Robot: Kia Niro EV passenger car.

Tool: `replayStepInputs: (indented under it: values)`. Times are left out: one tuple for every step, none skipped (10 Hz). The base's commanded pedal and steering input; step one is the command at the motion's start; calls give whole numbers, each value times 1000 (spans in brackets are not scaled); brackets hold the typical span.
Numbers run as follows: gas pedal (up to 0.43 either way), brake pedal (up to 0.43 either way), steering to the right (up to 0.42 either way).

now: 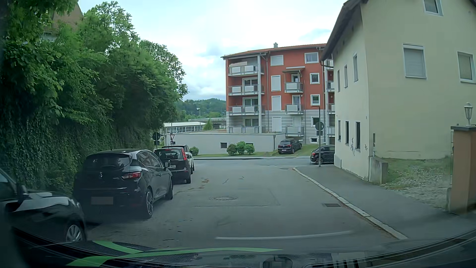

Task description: Follow the waypoints while adhering to traffic rules and regulations

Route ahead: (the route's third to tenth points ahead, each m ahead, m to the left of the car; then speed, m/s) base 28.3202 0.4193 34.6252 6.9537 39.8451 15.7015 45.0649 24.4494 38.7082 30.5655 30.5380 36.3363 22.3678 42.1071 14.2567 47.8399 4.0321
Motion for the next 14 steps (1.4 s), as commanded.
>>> replayStepInputs:
  values:
    - [0, 207, -18]
    - [0, 213, -20]
    - [0, 207, -22]
    - [0, 207, -24]
    - [0, 207, -26]
    - [0, 207, -29]
    - [0, 207, -32]
    - [0, 207, -32]
    - [0, 207, -32]
    - [0, 207, -33]
    - [0, 207, -34]
    - [0, 207, -35]
    - [0, 207, -35]
    - [0, 207, -35]
